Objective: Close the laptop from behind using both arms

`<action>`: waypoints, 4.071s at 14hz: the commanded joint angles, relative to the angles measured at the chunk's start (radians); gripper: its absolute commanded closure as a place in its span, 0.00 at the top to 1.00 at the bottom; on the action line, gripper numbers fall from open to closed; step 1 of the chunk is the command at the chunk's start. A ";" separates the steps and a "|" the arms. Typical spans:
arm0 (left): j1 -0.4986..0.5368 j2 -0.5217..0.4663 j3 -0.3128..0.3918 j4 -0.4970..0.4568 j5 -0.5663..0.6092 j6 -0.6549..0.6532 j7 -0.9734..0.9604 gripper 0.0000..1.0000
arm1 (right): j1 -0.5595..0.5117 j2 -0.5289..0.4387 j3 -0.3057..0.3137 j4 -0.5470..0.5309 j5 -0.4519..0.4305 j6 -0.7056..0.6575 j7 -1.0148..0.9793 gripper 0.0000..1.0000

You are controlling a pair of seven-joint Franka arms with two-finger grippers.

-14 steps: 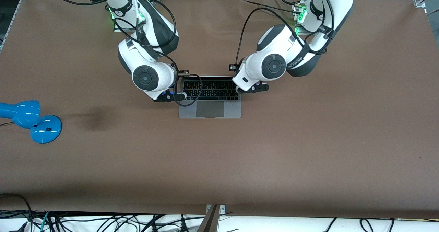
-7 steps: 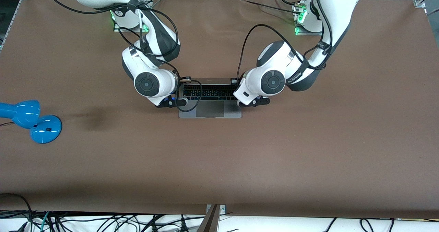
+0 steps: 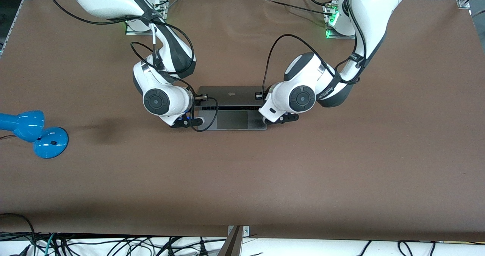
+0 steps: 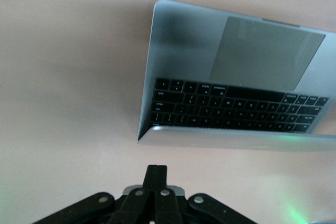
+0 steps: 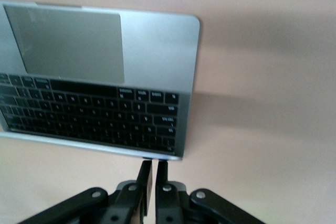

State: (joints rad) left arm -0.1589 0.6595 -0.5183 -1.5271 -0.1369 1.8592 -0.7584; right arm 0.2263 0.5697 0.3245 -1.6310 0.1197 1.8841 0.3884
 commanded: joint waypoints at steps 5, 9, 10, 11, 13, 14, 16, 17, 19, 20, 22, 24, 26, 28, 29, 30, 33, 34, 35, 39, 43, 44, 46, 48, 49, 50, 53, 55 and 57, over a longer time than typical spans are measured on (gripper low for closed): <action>-0.063 0.089 0.066 0.090 0.028 0.043 -0.013 0.00 | 0.004 0.035 0.001 0.020 -0.012 0.070 -0.014 0.10; -0.070 0.120 0.080 0.094 0.028 0.077 -0.012 0.00 | 0.005 0.056 0.001 0.020 -0.037 0.107 -0.014 0.10; -0.071 0.132 0.080 0.111 0.029 0.081 -0.013 0.00 | 0.005 0.061 0.001 0.020 -0.038 0.118 -0.014 0.10; -0.077 0.141 0.083 0.120 0.029 0.081 -0.013 0.00 | 0.007 0.068 0.001 0.020 -0.041 0.130 -0.014 0.10; -0.103 0.154 0.113 0.139 0.029 0.083 -0.013 0.00 | 0.011 0.084 -0.005 0.020 -0.043 0.157 -0.014 0.10; -0.119 0.163 0.132 0.145 0.028 0.083 -0.013 0.00 | 0.018 0.087 -0.010 0.020 -0.043 0.165 -0.014 0.10; -0.143 0.173 0.159 0.150 0.026 0.090 -0.013 0.00 | 0.024 0.102 -0.021 0.028 -0.043 0.176 -0.014 0.10; -0.143 0.177 0.164 0.150 0.028 0.103 -0.012 0.00 | 0.025 0.119 -0.021 0.039 -0.043 0.182 -0.022 0.10; -0.145 0.189 0.165 0.150 0.028 0.116 -0.012 0.00 | 0.037 0.139 -0.036 0.053 -0.043 0.185 -0.031 0.09; -0.145 0.196 0.165 0.150 0.028 0.129 -0.012 0.00 | 0.042 0.144 -0.041 0.054 -0.043 0.197 -0.032 0.09; -0.145 0.206 0.167 0.150 0.028 0.136 -0.012 0.00 | 0.044 0.157 -0.042 0.054 -0.043 0.230 -0.032 0.09; -0.145 0.210 0.167 0.150 0.028 0.147 -0.012 0.00 | 0.044 0.177 -0.042 0.056 -0.043 0.263 -0.034 0.09; -0.146 0.216 0.172 0.150 0.028 0.147 -0.012 0.00 | 0.045 0.191 -0.042 0.056 -0.055 0.291 -0.034 0.09; -0.171 0.218 0.198 0.150 0.028 0.147 -0.010 0.00 | 0.047 0.202 -0.042 0.056 -0.078 0.306 -0.036 0.09; -0.188 0.219 0.214 0.150 0.028 0.152 -0.010 0.00 | 0.047 0.209 -0.042 0.056 -0.078 0.314 -0.036 0.09; -0.194 0.221 0.219 0.150 0.028 0.173 -0.012 0.00 | 0.047 0.211 -0.042 0.056 -0.078 0.319 -0.034 0.09; -0.195 0.238 0.221 0.150 0.028 0.184 -0.010 0.00 | 0.048 0.214 -0.042 0.056 -0.078 0.320 -0.034 0.09; -0.195 0.238 0.221 0.150 0.028 0.196 -0.012 0.00 | 0.054 0.216 -0.042 0.057 -0.078 0.325 -0.034 0.09; -0.195 0.242 0.221 0.150 0.028 0.198 -0.012 0.00 | 0.054 0.220 -0.042 0.057 -0.078 0.334 -0.034 0.09; -0.195 0.246 0.222 0.150 0.028 0.201 -0.010 0.00 | 0.061 0.230 -0.044 0.057 -0.078 0.342 -0.034 0.09; -0.194 0.238 0.222 0.150 0.029 0.201 -0.010 0.54 | 0.064 0.207 -0.054 0.088 -0.065 0.275 -0.026 0.12; -0.189 0.229 0.222 0.148 0.031 0.196 -0.012 0.75 | 0.065 0.196 -0.062 0.105 -0.063 0.227 -0.016 0.16; -0.177 0.207 0.222 0.148 0.033 0.186 -0.010 1.00 | 0.053 0.141 -0.062 0.115 -0.063 0.133 -0.014 0.27; -0.165 0.166 0.221 0.148 0.033 0.137 -0.009 1.00 | 0.048 0.080 -0.064 0.115 -0.075 0.072 -0.017 0.43; -0.148 0.131 0.218 0.145 0.033 0.103 -0.007 1.00 | 0.048 0.044 -0.064 0.114 -0.077 0.053 -0.013 0.56; -0.139 0.099 0.218 0.139 0.033 0.060 -0.001 1.00 | 0.047 0.014 -0.071 0.112 -0.083 0.047 -0.013 0.76; -0.119 -0.035 0.216 0.096 0.033 -0.044 0.030 1.00 | 0.027 -0.115 -0.093 0.112 -0.129 -0.122 -0.020 0.90; -0.090 -0.157 0.215 0.023 0.033 -0.072 0.066 1.00 | -0.005 -0.190 -0.093 0.114 -0.156 -0.218 -0.025 1.00; -0.077 -0.285 0.221 -0.077 0.034 -0.072 0.105 1.00 | -0.050 -0.247 -0.093 0.115 -0.154 -0.293 -0.025 1.00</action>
State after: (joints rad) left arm -0.2614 0.5449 -0.2998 -1.4323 -0.1311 1.7755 -0.7094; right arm 0.2185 0.3931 0.2278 -1.4887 -0.0210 1.6515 0.3671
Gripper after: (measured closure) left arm 0.000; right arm 0.000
